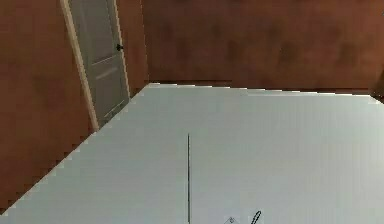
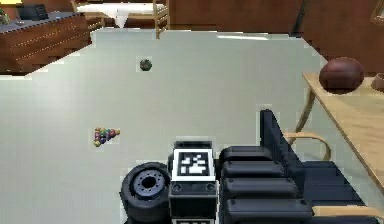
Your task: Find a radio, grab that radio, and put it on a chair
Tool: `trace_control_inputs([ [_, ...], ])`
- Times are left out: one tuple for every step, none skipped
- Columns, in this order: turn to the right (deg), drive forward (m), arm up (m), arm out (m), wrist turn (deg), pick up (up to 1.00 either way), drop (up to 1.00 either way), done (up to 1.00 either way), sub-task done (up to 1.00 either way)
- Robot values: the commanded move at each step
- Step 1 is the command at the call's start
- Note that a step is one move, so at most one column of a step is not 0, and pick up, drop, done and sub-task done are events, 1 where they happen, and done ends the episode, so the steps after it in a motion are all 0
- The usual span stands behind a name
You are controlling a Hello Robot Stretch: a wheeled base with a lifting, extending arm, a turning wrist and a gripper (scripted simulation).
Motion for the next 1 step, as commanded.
trace_control_inputs([
  [-45.0,0.0,0.0,0.0,0.0,0.0,0.0,0.0,0.0],
])
